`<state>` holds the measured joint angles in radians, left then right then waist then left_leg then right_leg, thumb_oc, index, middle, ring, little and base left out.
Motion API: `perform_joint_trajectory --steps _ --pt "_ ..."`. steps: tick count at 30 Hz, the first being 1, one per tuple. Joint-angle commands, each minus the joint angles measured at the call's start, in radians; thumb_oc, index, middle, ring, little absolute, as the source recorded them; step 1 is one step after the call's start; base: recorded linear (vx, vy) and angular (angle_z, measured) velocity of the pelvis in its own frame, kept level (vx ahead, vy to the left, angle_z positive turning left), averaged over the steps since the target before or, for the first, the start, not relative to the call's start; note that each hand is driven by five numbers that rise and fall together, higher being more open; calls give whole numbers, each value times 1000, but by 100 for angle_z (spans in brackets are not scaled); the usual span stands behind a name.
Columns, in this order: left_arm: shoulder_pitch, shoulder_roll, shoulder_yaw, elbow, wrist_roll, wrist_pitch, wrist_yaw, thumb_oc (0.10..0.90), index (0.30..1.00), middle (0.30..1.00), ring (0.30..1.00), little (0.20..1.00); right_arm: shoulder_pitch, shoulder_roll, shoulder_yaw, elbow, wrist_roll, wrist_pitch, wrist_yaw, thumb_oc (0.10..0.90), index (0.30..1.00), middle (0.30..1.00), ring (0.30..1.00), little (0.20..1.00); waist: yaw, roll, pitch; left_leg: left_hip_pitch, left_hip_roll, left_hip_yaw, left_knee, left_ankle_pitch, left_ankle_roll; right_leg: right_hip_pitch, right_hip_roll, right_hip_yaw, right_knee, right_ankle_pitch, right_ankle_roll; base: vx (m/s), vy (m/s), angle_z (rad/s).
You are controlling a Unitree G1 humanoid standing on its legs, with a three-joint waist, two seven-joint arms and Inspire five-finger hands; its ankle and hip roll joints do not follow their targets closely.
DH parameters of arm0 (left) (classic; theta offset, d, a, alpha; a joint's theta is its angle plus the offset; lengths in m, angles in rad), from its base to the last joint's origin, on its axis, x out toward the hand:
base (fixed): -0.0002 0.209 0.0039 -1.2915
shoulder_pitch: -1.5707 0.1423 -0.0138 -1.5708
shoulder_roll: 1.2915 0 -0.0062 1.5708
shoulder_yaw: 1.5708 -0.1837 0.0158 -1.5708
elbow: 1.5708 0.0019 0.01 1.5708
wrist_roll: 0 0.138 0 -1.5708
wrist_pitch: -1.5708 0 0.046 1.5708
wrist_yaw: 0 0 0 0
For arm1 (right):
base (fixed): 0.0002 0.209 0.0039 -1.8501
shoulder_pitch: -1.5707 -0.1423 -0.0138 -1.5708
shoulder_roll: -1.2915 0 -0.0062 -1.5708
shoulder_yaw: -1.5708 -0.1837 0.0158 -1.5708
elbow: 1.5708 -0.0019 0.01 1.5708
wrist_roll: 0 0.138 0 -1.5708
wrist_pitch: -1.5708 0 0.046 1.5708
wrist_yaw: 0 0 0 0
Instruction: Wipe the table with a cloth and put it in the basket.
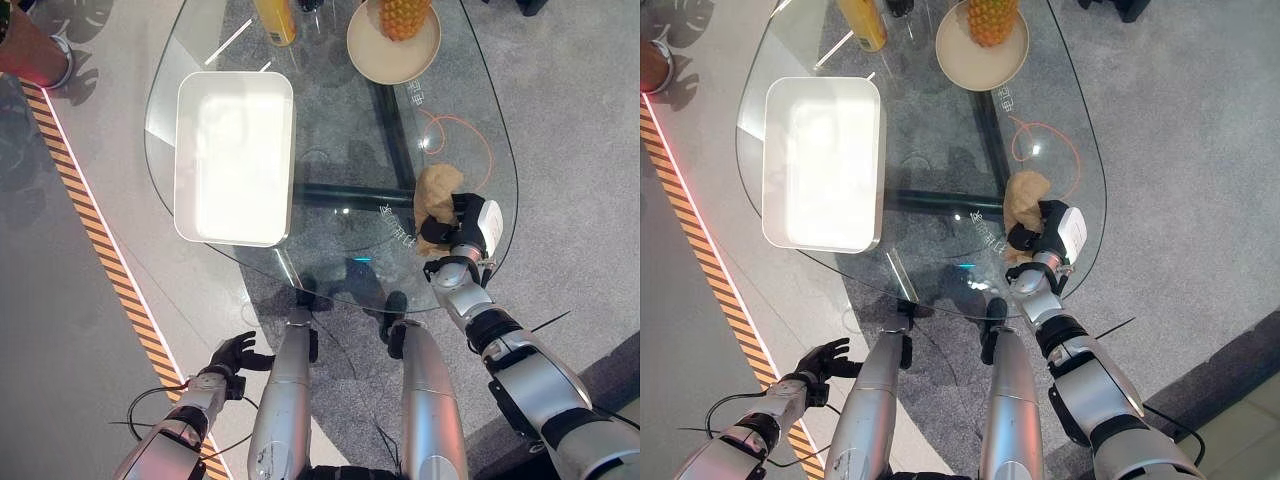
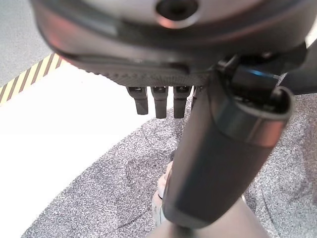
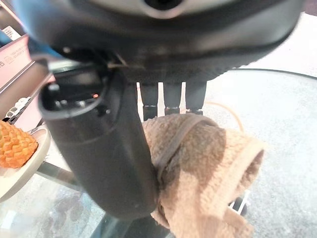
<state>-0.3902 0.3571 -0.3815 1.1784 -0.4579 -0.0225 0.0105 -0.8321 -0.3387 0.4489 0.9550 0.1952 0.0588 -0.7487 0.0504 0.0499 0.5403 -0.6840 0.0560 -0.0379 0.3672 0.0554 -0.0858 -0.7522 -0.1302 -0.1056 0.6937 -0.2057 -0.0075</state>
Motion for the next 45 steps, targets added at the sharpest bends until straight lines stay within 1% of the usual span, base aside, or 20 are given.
perform_joint_trajectory --steps 1,7,11,16,21,22,25,29,38,45 --pt "15 -65 -13 30 -24 5 2 800 900 900 900 900 71 -14 29 16 -8 46 13 100 300 300 300 200 -11 34 -20 -15 -37 70 120 -96 58 20 25 -9 -129 111 15 0 0 0" --pt "18 -63 -13 26 -23 5 1 800 900 900 900 900 57 -33 26 -11 6 28 -30 100 300 300 300 200 -8 35 -20 -13 -37 70 120 -96 58 23 24 -9 -128 112 15 0 0 0" --pt "22 -57 -13 25 -20 8 1 800 900 900 900 900 29 -60 20 -40 -28 12 -30 100 300 300 300 200 -5 32 -20 -12 -35 66 125 -99 59 25 22 -12 -122 110 17 0 0 0" --pt "27 -50 -12 16 -18 11 -1 800 900 900 900 900 -9 -82 46 -116 -74 40 -15 100 300 300 300 200 0 30 -20 -11 -33 65 123 -98 59 26 21 -15 -120 109 19 0 0 0" --pt "32 -48 -5 8 -8 7 -5 800 900 900 900 900 -35 -94 99 -200 -127 75 16 100 300 300 300 200 5 31 -20 -11 -35 66 115 -96 59 22 20 -19 -122 107 18 0 0 0" --pt "32 -48 -4 8 -7 7 -6 800 900 900 900 900 -36 -94 102 -201 -134 76 20 100 300 300 300 200 5 31 -20 -11 -35 66 115 -96 59 21 19 -19 -121 107 17 0 0 0" --pt "33 -51 -3 -2 -4 9 -5 800 900 900 900 900 -46 -88 144 -259 -176 119 48 100 300 300 300 200 7 33 -20 -14 -37 68 112 -95 57 21 15 -21 -129 107 16 0 0 0" --pt "35 -57 -2 -6 3 7 -7 800 900 900 900 900 -48 -80 183 -291 -205 139 78 100 300 300 300 200 9 36 -20 -8 -39 71 103 -92 55 24 11 -23 -136 107 15 0 0 0" --pt "38 -62 -5 -14 3 5 -7 800 900 900 900 900 -49 -66 228 -340 -252 150 124 100 300 300 300 200 10 43 -20 -6 -42 77 93 -86 53 24 3 -26 -148 111 14 0 0 0" --pt "38 -66 -3 -17 9 6 -9 800 900 900 900 900 -50 -56 246 -376 -279 146 161 100 300 300 300 200 9 43 -20 3 -43 80 82 -81 50 29 -1 -26 -159 116 16 0 0 0"
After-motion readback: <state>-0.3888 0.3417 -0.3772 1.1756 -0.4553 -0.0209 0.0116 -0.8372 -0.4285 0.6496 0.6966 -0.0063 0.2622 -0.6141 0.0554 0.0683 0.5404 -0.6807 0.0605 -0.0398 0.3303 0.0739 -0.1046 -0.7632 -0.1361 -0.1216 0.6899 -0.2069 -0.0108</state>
